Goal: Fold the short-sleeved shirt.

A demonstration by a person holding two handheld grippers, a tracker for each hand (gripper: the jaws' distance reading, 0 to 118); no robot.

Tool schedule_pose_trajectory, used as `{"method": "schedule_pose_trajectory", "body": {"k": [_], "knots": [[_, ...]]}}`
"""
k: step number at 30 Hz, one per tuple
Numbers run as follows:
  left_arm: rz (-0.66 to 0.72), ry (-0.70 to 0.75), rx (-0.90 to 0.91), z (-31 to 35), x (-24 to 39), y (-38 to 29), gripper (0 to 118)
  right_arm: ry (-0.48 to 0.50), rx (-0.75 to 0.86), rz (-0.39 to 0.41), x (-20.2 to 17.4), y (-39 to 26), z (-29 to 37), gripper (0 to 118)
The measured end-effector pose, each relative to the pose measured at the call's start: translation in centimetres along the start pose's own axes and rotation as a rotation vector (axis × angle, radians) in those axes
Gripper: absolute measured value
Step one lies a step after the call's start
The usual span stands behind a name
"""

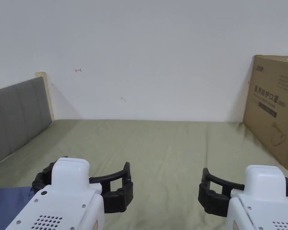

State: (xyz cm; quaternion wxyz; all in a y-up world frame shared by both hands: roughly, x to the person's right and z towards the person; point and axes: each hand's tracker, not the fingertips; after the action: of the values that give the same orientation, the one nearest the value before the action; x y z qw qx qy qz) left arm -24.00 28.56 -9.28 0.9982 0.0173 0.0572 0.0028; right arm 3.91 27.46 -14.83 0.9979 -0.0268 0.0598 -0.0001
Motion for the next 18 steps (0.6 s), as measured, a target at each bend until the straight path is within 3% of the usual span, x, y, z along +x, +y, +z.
{"method": "schedule_pose_trajectory", "body": {"k": [5,6,8,11,12,14,15,16,18], "knots": [[0.054,0.0,0.016,0.1,-0.5,-0.1,118,-0.039,0.003,0.006,-0.2,0.4,-0.2,118],[0.121,-0.01,0.041,0.2,-0.9,-0.3,118,-0.079,0.013,0.063,-0.9,0.5,-0.3,118],[0.344,-0.036,0.091,0.3,-2.0,-1.1,118,-0.162,0.046,0.275,-2.9,0.4,-0.5,118],[0.866,-0.066,0.112,-0.3,-4.9,-4.6,118,-0.234,0.087,0.712,-6.6,-1.5,-0.6,118],[1.042,-0.068,0.11,-0.5,-5.7,-6.3,118,-0.22,0.103,0.831,-7.4,-2.4,-0.5,118],[1.302,-0.042,0.091,-0.8,-6.7,-9.9,118,-0.126,0.074,0.993,-8.8,-3.9,-0.4,118],[1.393,0.01,0.076,-0.6,-6.2,-10.5,118,-0.089,0.06,1.032,-9.3,-4.3,-0.3,118],[1.407,0.059,0.072,-0.4,-6.3,-11.2,118,-0.082,0.048,1.013,-9.7,-4.4,-0.3,118],[1.266,0.141,0.052,-0.4,-6.7,-10.4,118,-0.055,0.06,0.875,-9.7,-3.9,0.0,118]]}}
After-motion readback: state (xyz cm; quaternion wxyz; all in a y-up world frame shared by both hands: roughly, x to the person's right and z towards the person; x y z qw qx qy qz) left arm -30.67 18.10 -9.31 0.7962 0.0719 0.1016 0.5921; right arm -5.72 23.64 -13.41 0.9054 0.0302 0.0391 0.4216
